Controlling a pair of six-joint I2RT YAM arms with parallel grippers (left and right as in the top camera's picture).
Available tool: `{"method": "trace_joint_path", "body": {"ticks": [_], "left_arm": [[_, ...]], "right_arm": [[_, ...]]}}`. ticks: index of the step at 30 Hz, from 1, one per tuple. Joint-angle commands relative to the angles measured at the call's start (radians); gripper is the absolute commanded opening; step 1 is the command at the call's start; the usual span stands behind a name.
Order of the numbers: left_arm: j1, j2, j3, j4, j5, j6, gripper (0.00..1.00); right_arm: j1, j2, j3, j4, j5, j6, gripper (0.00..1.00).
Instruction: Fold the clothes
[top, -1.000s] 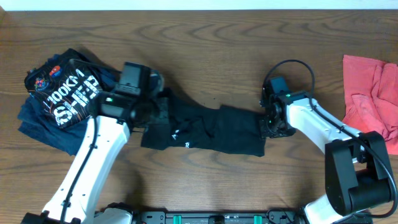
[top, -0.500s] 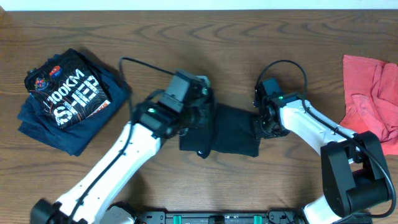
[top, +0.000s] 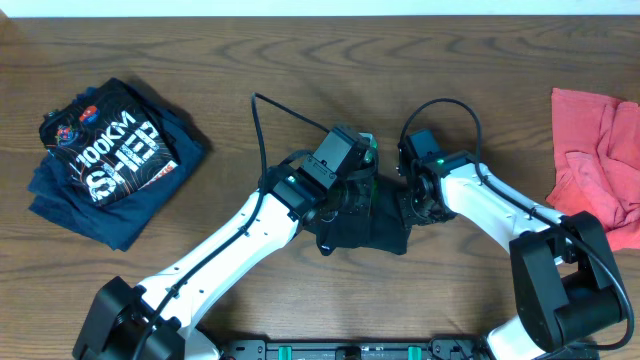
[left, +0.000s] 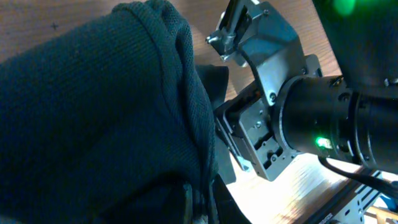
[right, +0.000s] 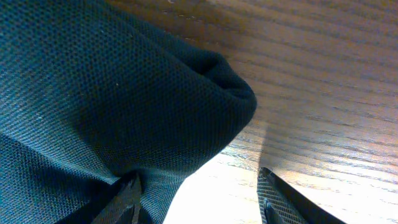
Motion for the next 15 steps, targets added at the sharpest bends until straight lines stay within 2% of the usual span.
{"method": "trace_joint_path", "body": {"ticks": [1, 10, 15], "left_arm": [[-0.006, 0.014, 0.029, 0.017, 0.01, -0.009, 0.06], [-0.039, 0.062, 0.029, 0.04, 0.01, -0.01, 0.09], [-0.057, 0.061, 0.029, 0.039, 0.076, -0.002, 0.23]], "right_arm": [[0.03, 0.034, -0.013, 0.001, -0.024, 0.012, 0.59], [0.037, 0.034, -0.013, 0.0, -0.031, 0.013, 0.58], [0.013, 0.026, 0.021, -0.046, -0.029, 0.048, 0.61]]}}
